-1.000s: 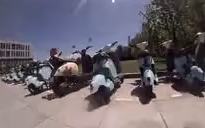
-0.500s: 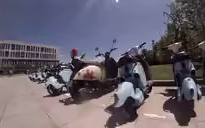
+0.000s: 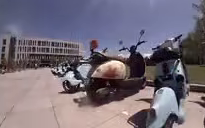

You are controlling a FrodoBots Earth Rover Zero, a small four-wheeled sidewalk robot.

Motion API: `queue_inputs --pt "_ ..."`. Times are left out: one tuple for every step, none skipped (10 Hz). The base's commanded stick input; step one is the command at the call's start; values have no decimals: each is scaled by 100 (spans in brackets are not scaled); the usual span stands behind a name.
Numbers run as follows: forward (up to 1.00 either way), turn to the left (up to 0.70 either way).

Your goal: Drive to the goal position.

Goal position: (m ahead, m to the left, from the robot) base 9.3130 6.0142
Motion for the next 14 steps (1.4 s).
queue_inputs --pt "58 29" --pt "4 0" --pt "5 0" --pt "1 0" --pt "-29 0" --pt "-56 0" --pt "-69 0" --pt "-70 0" --pt "-70 0" --pt "-70 0" --pt "-70 0" --pt "-70 0" --pt "-70 0" --pt "-70 0"
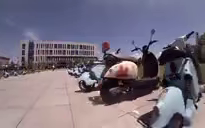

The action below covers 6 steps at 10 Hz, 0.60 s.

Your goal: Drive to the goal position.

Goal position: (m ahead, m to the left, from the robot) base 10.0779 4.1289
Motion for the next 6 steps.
queue_inputs --pt "-70 0" --pt "-70 0" --pt "-70 0" --pt "-70 0" --pt "-70 0" --pt "-70 0"
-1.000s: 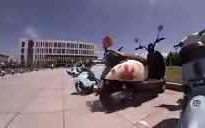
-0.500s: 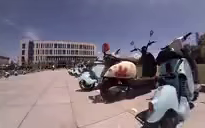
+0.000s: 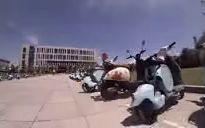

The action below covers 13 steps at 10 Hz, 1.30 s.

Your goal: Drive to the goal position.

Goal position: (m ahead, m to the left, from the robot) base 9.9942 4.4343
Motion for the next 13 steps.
queue_inputs --pt "-70 0" --pt "-70 0" --pt "-35 0" --pt "2 0" --pt "4 0" --pt "46 10" --pt "69 26" --pt "70 35" --pt "70 35" --pt "70 35" --pt "70 35" --pt "70 35" --pt "70 35"
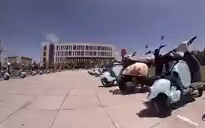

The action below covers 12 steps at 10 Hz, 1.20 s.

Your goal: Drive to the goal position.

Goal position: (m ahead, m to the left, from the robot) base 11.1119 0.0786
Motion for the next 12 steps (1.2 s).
queue_inputs --pt "70 35" --pt "70 35" --pt "70 24" --pt "70 9" --pt "70 2" --pt "70 0" --pt "70 0" --pt "70 0" --pt "70 0" --pt "70 0" --pt "70 0" --pt "70 -8"
